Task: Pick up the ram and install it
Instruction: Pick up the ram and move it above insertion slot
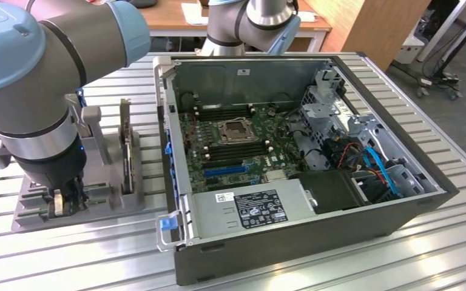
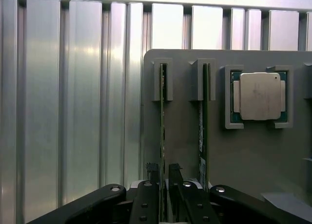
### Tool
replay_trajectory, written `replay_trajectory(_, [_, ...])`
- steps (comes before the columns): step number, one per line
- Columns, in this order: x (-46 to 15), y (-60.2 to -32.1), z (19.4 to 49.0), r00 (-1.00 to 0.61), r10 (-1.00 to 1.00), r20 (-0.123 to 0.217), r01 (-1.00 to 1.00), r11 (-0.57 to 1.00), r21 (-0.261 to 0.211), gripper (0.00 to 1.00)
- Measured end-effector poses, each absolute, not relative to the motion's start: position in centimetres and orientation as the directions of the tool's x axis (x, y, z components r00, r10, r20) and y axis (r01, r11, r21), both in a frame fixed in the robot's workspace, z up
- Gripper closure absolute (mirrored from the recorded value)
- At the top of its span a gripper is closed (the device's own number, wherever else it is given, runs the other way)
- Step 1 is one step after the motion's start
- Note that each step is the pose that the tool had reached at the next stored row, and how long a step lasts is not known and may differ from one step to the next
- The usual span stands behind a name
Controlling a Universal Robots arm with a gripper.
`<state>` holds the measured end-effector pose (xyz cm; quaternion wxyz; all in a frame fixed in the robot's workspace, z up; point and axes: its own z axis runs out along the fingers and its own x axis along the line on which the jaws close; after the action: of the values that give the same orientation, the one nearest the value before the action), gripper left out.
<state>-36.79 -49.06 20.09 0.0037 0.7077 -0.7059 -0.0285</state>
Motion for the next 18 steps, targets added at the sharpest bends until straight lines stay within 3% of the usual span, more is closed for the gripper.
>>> replay_trajectory(13, [-36.83,-49.06,20.10,0.002,-0.999,-0.035,-0.999,-0.003,0.046,0.77])
replay_trajectory(15, [-36.83,-49.06,20.10,0.002,-0.999,-0.035,-0.999,-0.003,0.046,0.85])
replay_trajectory(18, [-36.83,-49.06,20.10,0.002,-0.999,-0.035,-0.999,-0.003,0.046,0.89])
